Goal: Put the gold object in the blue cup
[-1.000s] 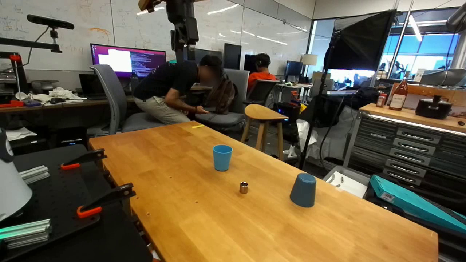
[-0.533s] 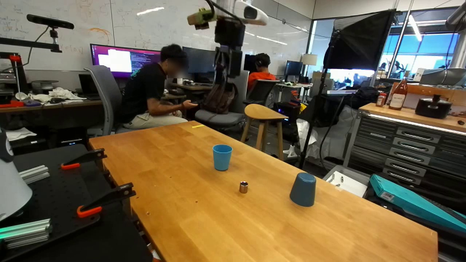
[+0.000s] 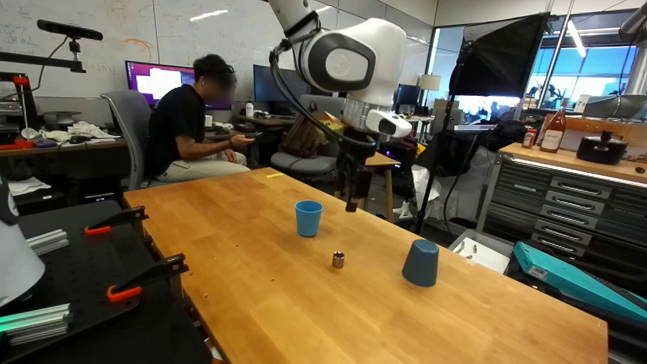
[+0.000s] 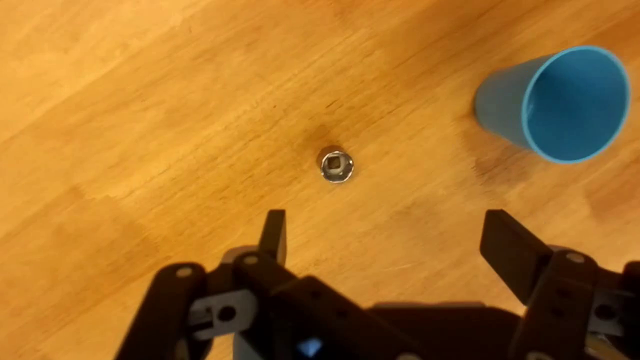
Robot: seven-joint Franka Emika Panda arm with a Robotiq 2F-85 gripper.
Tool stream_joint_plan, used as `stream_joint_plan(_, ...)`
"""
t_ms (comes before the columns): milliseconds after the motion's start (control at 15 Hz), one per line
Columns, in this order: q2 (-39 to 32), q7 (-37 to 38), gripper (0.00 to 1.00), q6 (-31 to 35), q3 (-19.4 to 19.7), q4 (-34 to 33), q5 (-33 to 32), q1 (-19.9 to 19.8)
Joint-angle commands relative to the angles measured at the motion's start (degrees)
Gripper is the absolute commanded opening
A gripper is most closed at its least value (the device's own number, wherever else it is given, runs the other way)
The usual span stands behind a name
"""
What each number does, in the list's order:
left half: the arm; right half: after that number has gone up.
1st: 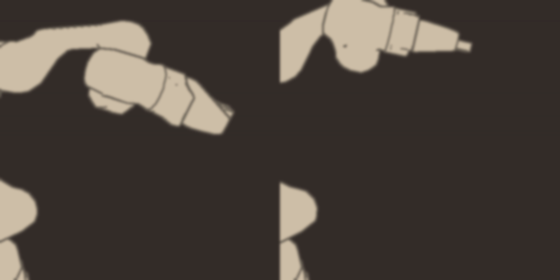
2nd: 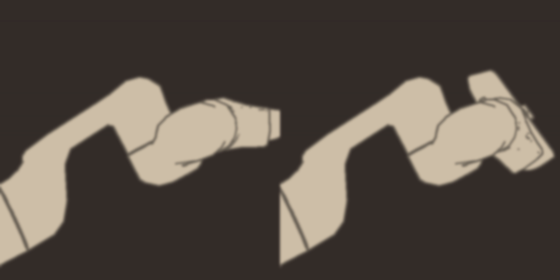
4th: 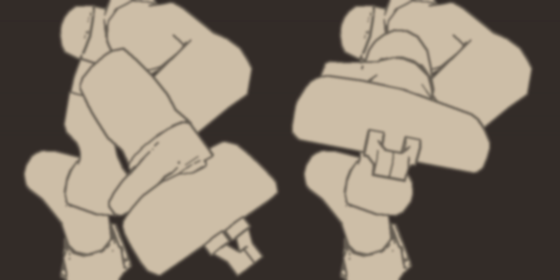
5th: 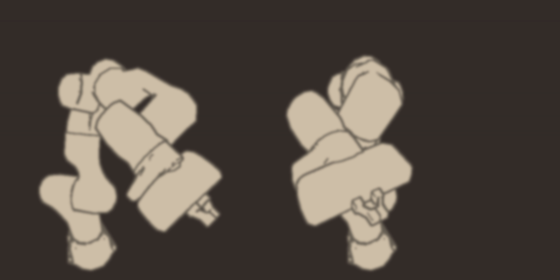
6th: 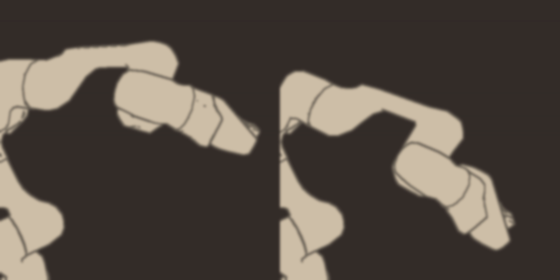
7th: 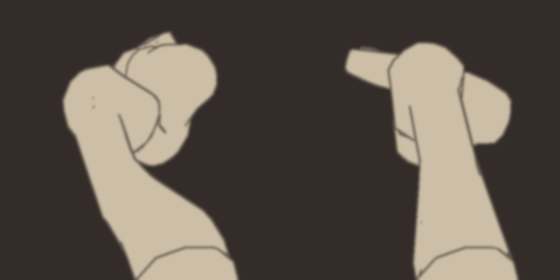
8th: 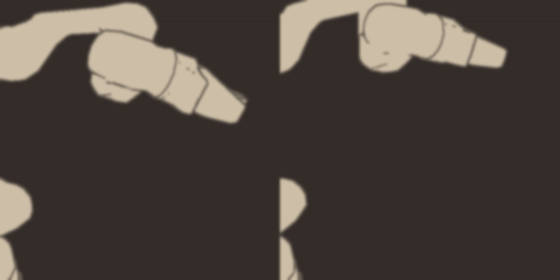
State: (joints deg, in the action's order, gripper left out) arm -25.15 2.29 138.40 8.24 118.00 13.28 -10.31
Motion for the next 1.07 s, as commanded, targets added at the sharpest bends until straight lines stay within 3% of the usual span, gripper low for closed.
stream_joint_plan(0, -13.4, 1.0, 1.00, 3.5, -0.7, -9.8, -0.4, -1.3)
stream_joint_plan(267, -21.1, 2.0, 1.00, 3.4, -0.8, -14.6, -1.6, -1.0)
stream_joint_plan(667, -25.3, 2.4, 0.98, 0.8, -2.0, -17.4, -1.0, -1.7)
stream_joint_plan(733, -25.6, 2.4, 0.74, 0.7, -2.0, -17.5, -1.0, -1.7)
stream_joint_plan(800, -25.8, 2.3, 0.73, -0.1, -2.3, -17.6, -0.6, -2.1)
stream_joint_plan(1000, -26.2, 2.3, 0.51, -1.8, -2.7, -18.0, 0.0, -3.2)
